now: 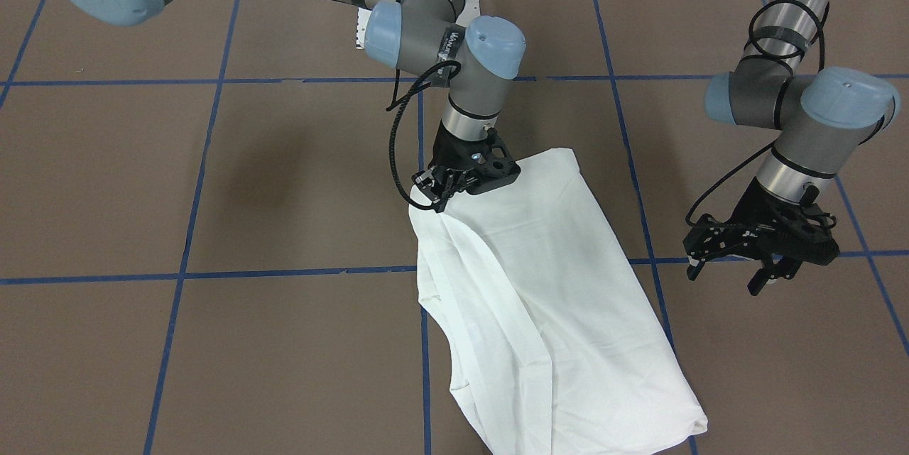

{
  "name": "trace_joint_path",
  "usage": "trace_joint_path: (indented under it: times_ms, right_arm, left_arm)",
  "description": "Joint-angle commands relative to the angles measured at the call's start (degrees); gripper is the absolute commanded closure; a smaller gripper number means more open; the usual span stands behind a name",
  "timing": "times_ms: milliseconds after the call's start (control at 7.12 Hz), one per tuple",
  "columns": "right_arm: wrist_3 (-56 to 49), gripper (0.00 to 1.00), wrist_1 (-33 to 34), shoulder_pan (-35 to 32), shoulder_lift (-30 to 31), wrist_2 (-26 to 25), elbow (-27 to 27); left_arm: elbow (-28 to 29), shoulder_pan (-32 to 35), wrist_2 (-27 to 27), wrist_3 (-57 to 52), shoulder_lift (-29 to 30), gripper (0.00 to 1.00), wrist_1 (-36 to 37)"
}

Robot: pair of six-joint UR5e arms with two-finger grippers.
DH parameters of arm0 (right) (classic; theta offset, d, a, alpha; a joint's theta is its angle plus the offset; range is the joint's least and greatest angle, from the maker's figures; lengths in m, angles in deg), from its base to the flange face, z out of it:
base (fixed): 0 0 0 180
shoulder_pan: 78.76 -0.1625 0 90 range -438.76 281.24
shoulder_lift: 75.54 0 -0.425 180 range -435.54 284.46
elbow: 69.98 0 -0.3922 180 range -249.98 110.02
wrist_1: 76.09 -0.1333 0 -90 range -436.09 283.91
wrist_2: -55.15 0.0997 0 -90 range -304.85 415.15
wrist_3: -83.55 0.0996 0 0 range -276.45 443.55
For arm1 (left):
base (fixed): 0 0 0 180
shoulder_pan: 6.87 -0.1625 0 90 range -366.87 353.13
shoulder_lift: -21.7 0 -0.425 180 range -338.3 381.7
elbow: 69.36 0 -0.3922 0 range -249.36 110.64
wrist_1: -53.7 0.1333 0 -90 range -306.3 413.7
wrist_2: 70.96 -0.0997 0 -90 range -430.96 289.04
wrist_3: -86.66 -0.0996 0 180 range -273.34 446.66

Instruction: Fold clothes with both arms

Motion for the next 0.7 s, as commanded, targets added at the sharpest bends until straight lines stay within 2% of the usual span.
trace_joint_path:
  times_ms: [0,140,281,562]
  right_arm:
    - [5.4,1.00,0.1,-0.1,7.8,0.0,8.7]
    - [5.9,1.00,0.0,0.0,8.4,-0.1,9.3]
    - [7.0,0.01,-1.0,0.1,8.7,-0.2,9.1]
    - [9.2,0.00,-3.7,-0.8,8.2,0.2,9.4]
  left_arm:
    - [0.0,-0.1,0.0,-0.1,0.0,0.00,0.0]
    - [0.0,-0.1,0.0,-0.1,0.0,0.00,0.0]
    - [0.0,-0.1,0.0,-0.2,0.0,0.00,0.0]
    - [-0.1,-0.1,0.0,0.1,0.4,0.00,0.0]
